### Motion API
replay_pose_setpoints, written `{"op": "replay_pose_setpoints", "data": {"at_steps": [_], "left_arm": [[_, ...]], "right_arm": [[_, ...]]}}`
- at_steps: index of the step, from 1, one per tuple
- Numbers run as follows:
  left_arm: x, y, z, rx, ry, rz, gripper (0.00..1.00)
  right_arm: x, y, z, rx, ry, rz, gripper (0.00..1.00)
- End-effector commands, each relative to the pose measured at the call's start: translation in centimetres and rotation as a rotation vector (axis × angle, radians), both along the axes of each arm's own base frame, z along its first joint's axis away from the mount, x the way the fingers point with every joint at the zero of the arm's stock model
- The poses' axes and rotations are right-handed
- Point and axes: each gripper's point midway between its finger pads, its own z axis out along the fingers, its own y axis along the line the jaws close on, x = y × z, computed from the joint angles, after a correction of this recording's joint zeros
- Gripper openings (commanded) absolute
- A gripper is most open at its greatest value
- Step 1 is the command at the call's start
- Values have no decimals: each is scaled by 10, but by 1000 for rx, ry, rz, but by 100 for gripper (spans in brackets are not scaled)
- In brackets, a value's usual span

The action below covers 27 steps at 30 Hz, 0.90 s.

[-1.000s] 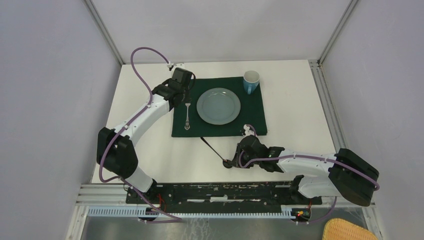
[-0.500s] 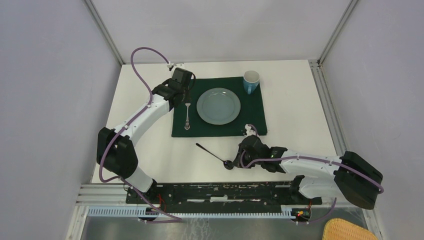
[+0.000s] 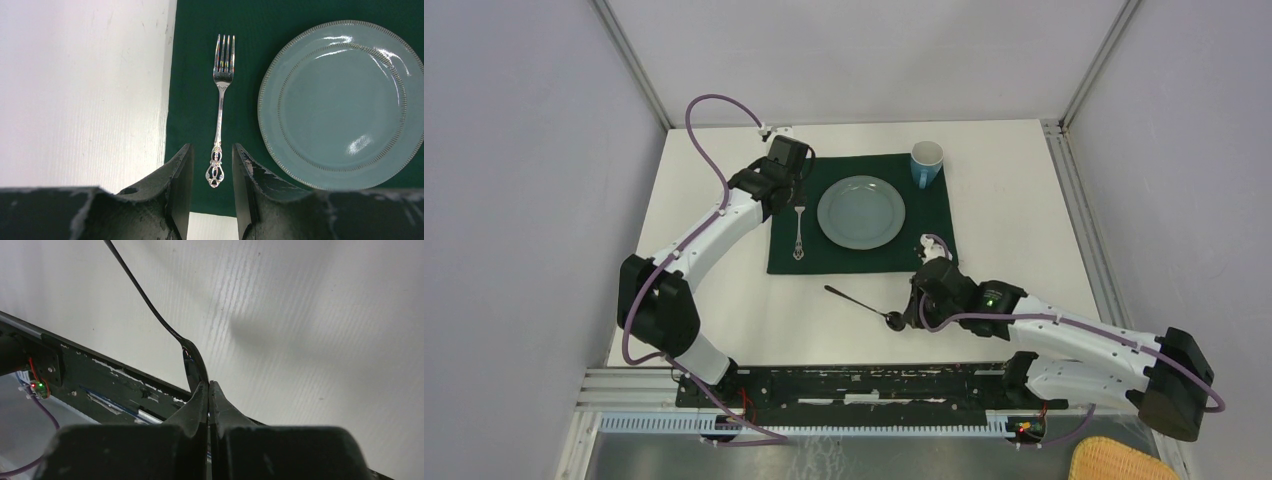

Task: Set the dinner table for one person
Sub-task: Adjust the fork at the center of the board.

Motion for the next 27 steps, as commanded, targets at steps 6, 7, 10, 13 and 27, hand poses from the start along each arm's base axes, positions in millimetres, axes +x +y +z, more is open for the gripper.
{"op": "replay_pose_setpoints", "data": {"at_steps": [6, 7, 10, 13, 27], "left_arm": [[7, -6, 20, -42, -58, -7, 41], [8, -6, 21, -44, -60, -9, 41], [9, -7, 21, -50, -61, -11, 41], [9, -8, 21, -58, -62, -14, 41], [7, -6, 18, -76, -58, -18, 41]], "right_arm": [[-6, -45, 32, -235, -30, 66, 0], [-10, -53, 32, -279, -21, 83, 0], [-14, -70, 38, -371, -9, 113, 0], [-17, -82, 42, -429, 0, 138, 0], [-13, -90, 34, -536, 53, 113, 0]]}}
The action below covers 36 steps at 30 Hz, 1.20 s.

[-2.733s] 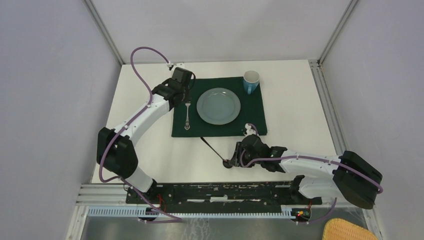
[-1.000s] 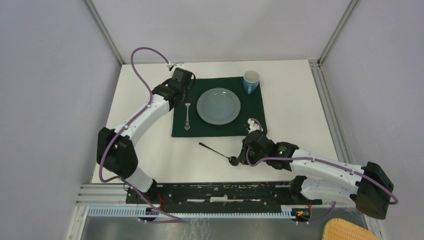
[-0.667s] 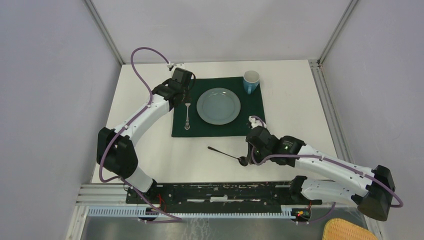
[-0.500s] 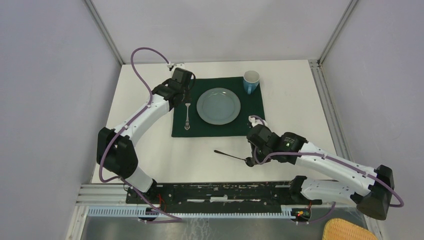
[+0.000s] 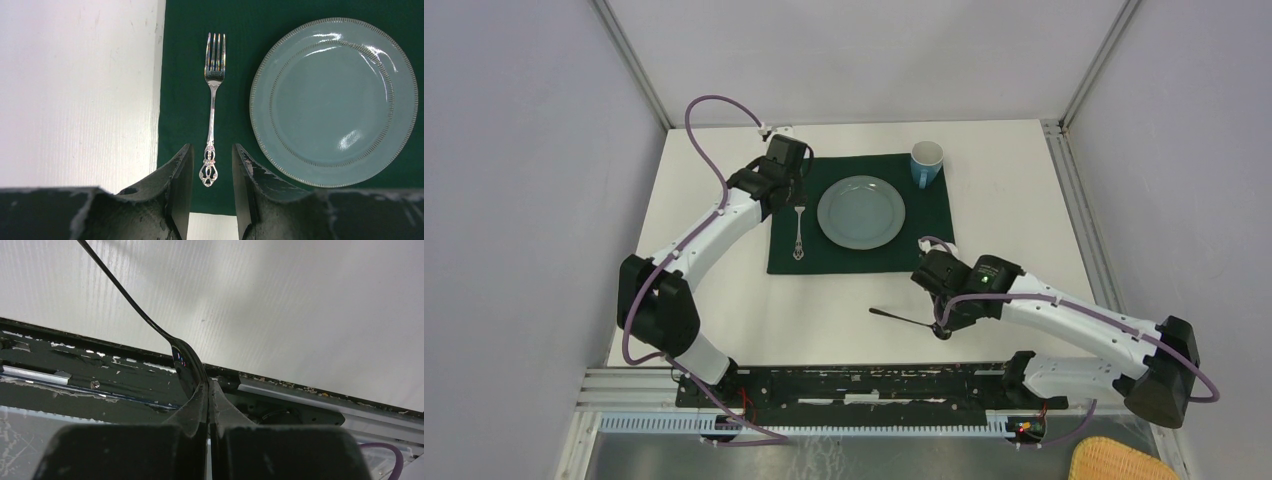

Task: Set the dinner table for one person
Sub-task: Adjust the fork at the center of the board.

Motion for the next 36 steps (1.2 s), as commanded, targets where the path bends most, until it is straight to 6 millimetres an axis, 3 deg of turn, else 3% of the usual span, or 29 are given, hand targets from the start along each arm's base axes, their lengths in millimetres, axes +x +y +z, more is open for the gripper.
{"op": "replay_pose_setpoints", "data": {"at_steps": [1, 5, 16, 27, 30, 36], "left_arm": [[6, -2, 19, -46, -63, 2, 41], [7, 0, 20, -48, -64, 4, 41], [8, 4, 19, -44, -61, 7, 41], [11, 1, 17, -43, -50, 7, 41], [12, 2, 15, -39, -47, 9, 41], [12, 3, 13, -34, -42, 10, 41]], "right_arm": [[12, 4, 7, 0, -44, -6, 0], [18, 20, 0, 65, -54, 16, 0], [12, 43, -52, 256, -44, -64, 0], [14, 46, -76, 243, -38, -59, 0], [15, 46, -77, 235, -41, -63, 3], [21, 43, -71, 210, -63, -77, 20]]}}
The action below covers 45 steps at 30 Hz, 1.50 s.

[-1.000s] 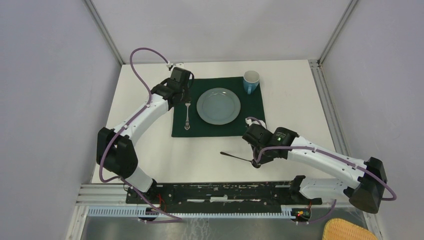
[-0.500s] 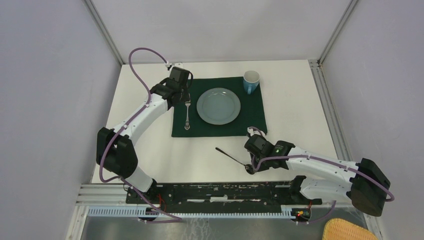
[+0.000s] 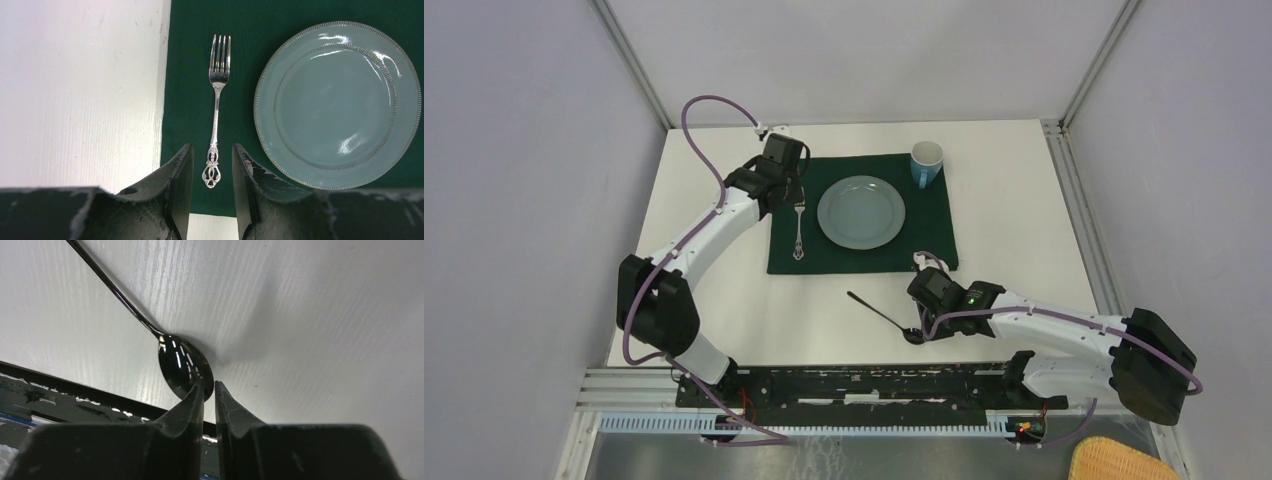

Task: Set the dinner table for one person
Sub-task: Adjust the fork at the center of the board.

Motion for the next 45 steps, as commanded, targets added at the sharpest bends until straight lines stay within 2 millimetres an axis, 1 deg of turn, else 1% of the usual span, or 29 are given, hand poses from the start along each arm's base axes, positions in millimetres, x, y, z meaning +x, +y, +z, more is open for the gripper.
{"op": "replay_pose_setpoints", "data": {"at_steps": [1, 7, 9, 10, 12, 13, 14, 15, 18, 22, 25, 30, 34, 37, 40, 43, 45], "left_arm": [[9, -3, 14, -28, -47, -2, 41], [10, -2, 13, -29, -46, 0, 41], [10, -3, 13, -30, -47, -2, 41], [10, -2, 14, -30, -49, 1, 41], [10, -1, 14, -30, -50, 4, 41], [10, 0, 15, -30, -51, 4, 41], [11, 0, 15, -30, -52, 6, 41], [11, 0, 15, -32, -52, 6, 41], [12, 1, 15, -37, -54, 9, 41], [10, -1, 17, -50, -52, -1, 40], [6, -7, 16, -77, -44, -36, 35], [2, -10, 15, -90, -39, -60, 34], [2, -9, 16, -86, -44, -54, 34], [2, -7, 18, -80, -45, -48, 34], [2, -5, 20, -72, -49, -45, 34], [2, -5, 21, -71, -50, -43, 34], [2, -4, 22, -70, -51, -40, 34]], "right_arm": [[13, 2, 13, -1, -54, -33, 21], [26, -3, 42, -7, -132, -65, 24], [27, -1, 54, 5, -143, -62, 23], [27, 2, 60, 18, -143, -50, 20], [27, 11, 73, 63, -147, -29, 7], [27, 16, 78, 86, -147, -19, 3], [26, 21, 81, 107, -141, -9, 0], [25, 26, 82, 122, -128, 6, 0], [21, 41, 74, 143, -79, 37, 0], [14, 53, 62, 177, -44, 49, 0], [13, 56, 56, 191, -38, 44, 0], [7, 58, 44, 203, -10, 42, 0], [2, 60, 31, 202, 17, 49, 0], [-1, 66, 24, 207, 36, 63, 0], [2, 72, 22, 198, 31, 71, 0], [7, 79, 27, 203, 16, 79, 0], [7, 83, 28, 205, 23, 87, 0]]}}
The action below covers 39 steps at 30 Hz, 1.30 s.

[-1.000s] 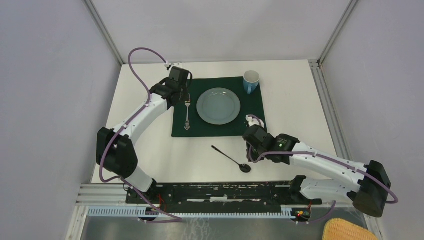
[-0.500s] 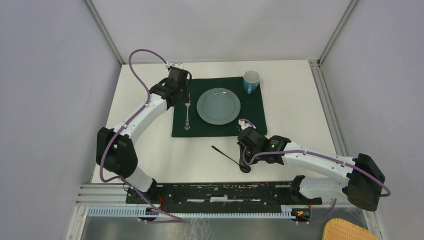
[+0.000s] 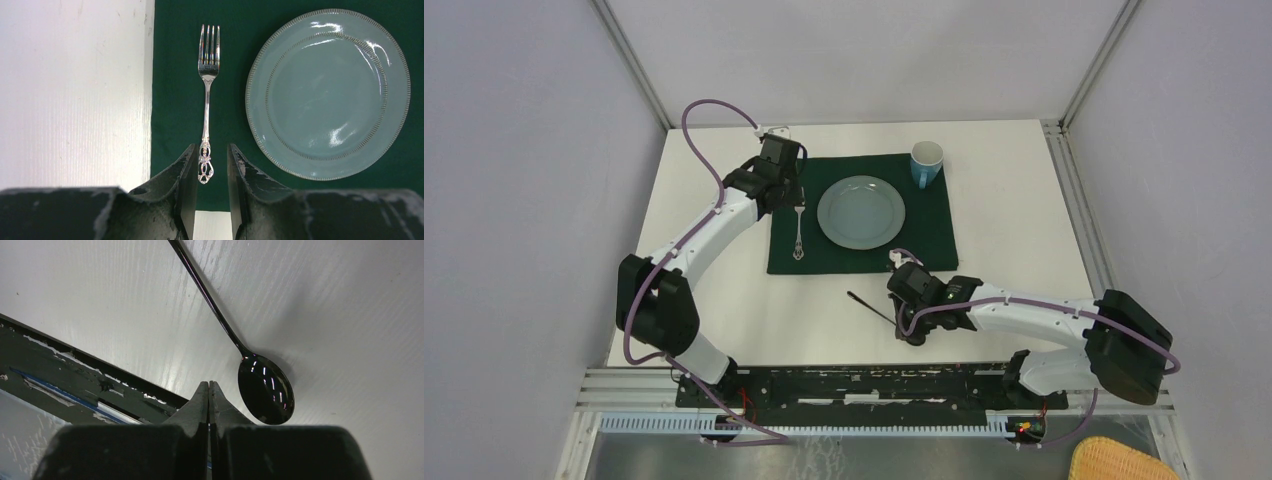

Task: Set the dinner table for one person
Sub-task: Adjust the fork at the center of the board.

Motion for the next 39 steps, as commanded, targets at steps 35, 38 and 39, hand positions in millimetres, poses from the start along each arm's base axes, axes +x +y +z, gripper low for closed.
{"op": "replay_pose_setpoints", "data": {"at_steps": [35, 38, 39], "left_arm": [[0, 7, 38, -8, -97, 9, 35], [0, 7, 39, -6, -96, 7, 36], [0, 8, 39, -4, -97, 8, 36]], "right_arm": [[8, -6, -6, 21, -14, -199, 0], [9, -8, -9, 2, -13, -216, 0], [9, -10, -9, -2, -14, -224, 0]]}}
